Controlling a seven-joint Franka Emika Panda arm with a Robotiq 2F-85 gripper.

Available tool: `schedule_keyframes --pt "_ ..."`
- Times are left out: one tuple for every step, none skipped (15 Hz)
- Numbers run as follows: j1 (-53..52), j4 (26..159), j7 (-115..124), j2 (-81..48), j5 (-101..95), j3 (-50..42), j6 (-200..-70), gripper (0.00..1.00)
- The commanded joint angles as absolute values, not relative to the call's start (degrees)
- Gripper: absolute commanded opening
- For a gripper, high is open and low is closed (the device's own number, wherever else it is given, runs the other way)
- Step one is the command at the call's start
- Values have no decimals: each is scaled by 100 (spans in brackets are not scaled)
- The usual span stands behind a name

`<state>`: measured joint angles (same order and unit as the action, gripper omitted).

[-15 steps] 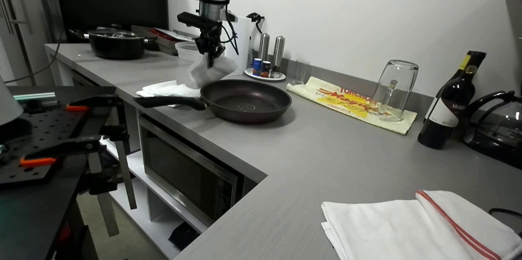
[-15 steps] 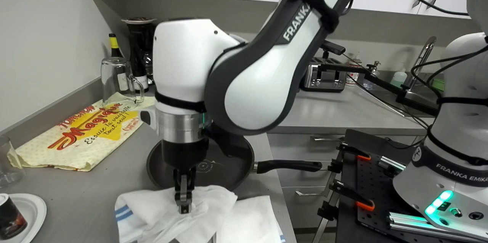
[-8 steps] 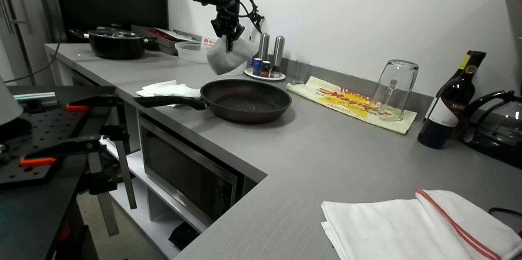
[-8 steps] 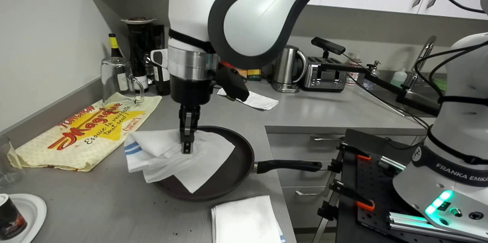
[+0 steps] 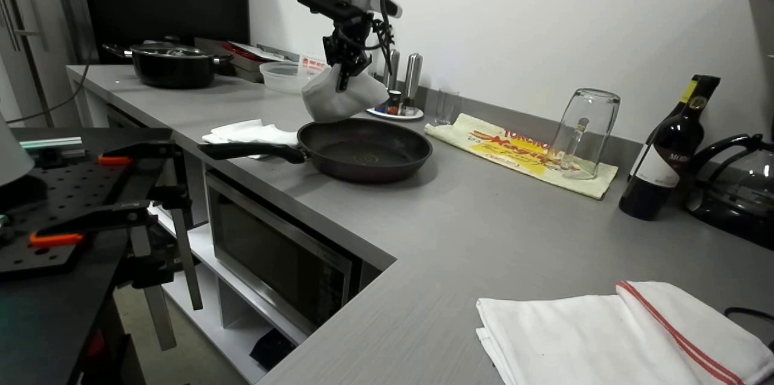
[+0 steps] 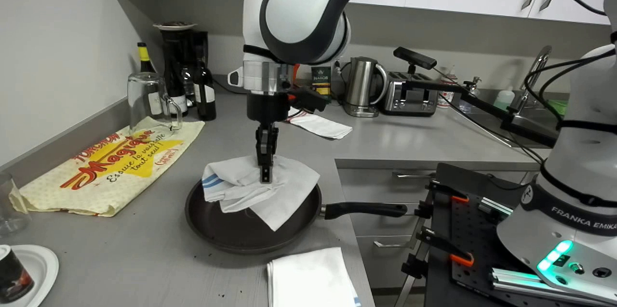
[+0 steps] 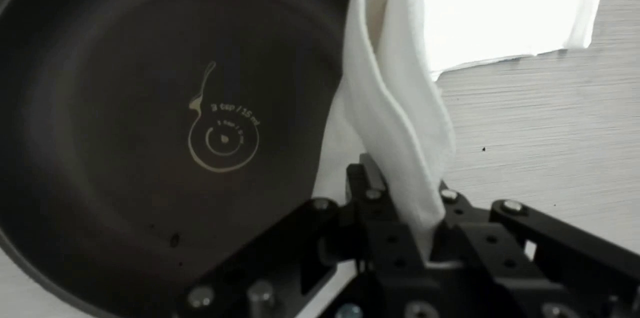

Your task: Use the white and blue towel to wipe the pan

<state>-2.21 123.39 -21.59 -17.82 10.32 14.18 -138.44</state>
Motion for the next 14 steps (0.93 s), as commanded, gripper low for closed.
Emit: schedule_keyframes --pt "51 12013 -2691 -2018 1742 1484 -13202 4" --pt "93 11959 -2759 -2076 1870 1469 -13092 4" --pt "131 11890 -2819 -2154 1985 1457 -12971 4" --pt "167 11836 -2866 -2227 2075 1443 -12874 4" --pt "198 11773 -2898 -2306 2157 1434 -12784 4" --pt "226 11722 -2918 -2397 2213 1419 -12733 4" --pt "241 11679 -2905 -2479 2245 1404 -12707 4" --pt "251 11634 -2888 -2584 2247 1392 -12688 4" --pt "256 11591 -2867 -2686 2237 1387 -12682 4" --pt "259 11547 -2849 -2787 2216 1389 -12686 4" --pt "265 11505 -2842 -2885 2206 1401 -12684 4" --pt "266 11468 -2833 -2986 2195 1414 -12695 4" --pt "263 11429 -2818 -3078 2174 1420 -12703 4" --pt "264 11389 -2811 -3172 2157 1423 -12703 4"
